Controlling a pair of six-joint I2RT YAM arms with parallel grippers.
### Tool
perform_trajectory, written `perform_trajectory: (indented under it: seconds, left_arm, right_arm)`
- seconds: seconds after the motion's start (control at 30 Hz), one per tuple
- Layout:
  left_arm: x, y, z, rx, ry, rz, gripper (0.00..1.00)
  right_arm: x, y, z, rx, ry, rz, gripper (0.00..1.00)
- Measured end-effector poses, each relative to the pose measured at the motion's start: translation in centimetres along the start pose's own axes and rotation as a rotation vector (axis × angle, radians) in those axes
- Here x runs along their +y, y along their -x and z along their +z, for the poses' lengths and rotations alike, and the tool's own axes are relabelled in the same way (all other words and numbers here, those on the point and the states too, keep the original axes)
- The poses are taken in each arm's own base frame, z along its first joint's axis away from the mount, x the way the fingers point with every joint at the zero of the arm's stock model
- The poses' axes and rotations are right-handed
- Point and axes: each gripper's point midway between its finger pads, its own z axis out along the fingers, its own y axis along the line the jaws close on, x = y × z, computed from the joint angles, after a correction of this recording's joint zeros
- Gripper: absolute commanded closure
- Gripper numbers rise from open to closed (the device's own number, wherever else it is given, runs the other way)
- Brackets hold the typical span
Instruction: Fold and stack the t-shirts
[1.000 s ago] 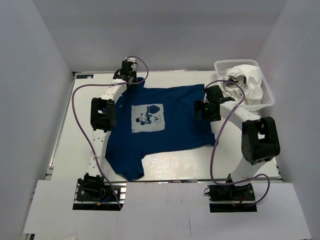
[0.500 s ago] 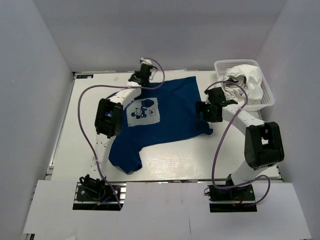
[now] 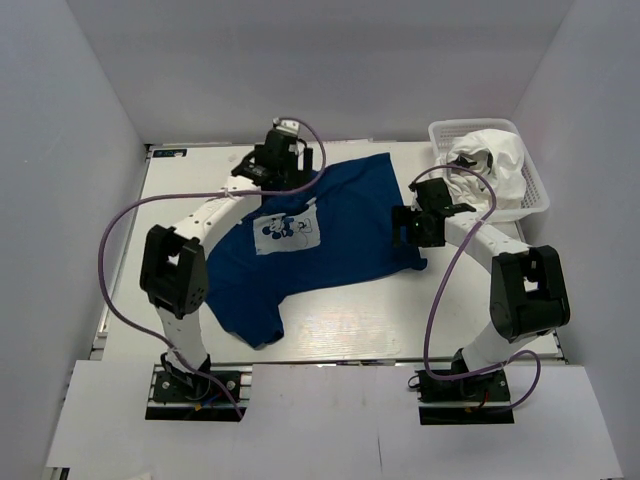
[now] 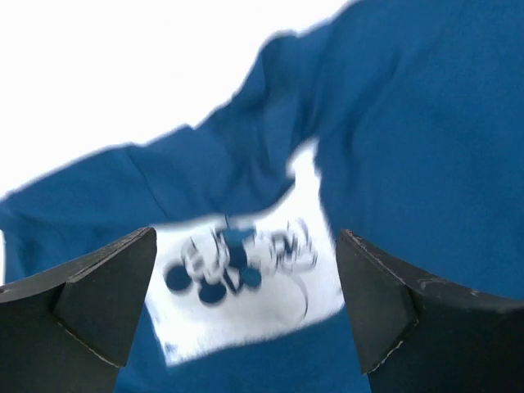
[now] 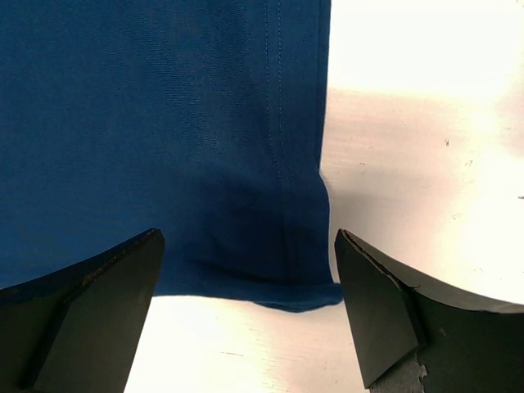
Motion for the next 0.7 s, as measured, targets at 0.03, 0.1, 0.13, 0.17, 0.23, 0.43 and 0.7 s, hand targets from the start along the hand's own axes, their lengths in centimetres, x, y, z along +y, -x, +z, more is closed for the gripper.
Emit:
perform_trajectory:
  seconds: [0.03, 0.1, 0.13, 0.17, 0.23, 0.43, 0.7]
  left_arm:
    - [0.2, 1.8, -0.6, -0.040, -0.006, -0.016, 0.00]
    - [0.4, 4.5, -0.7, -0.084, -0.012, -0.038, 0.00]
    - [0.5, 5.5, -0.2, -0.097, -0.015, -0.047, 0.00]
    - [0.6, 6.2, 0.5, -0.098, -0.019, -0.055, 0.00]
    - [0.7, 6.3, 2.6, -0.070, -0.031, -0.072, 0.05]
    - [2.5, -1.5, 9.2, 0.181, -0.064, -0.104, 0.16]
    - [4.2, -4.3, 10.7, 0.284, -0.135, -0.187, 0.24]
  right_arm:
    - [0.0, 0.0, 0.0, -0.001, 0.000, 0.000, 0.10]
    - [0.0, 0.0, 0.0, -0.001, 0.000, 0.000, 0.10]
    - [0.0, 0.0, 0.0, -0.001, 0.000, 0.000, 0.10]
    - [0.0, 0.0, 0.0, -0.001, 0.000, 0.000, 0.10]
    - [0.0, 0.0, 0.0, -0.001, 0.000, 0.000, 0.10]
    - [0.0, 0.0, 0.0, -0.001, -0.001, 0.000, 0.10]
    - [0.0, 0.1, 0.1, 0.001, -0.003, 0.000, 0.10]
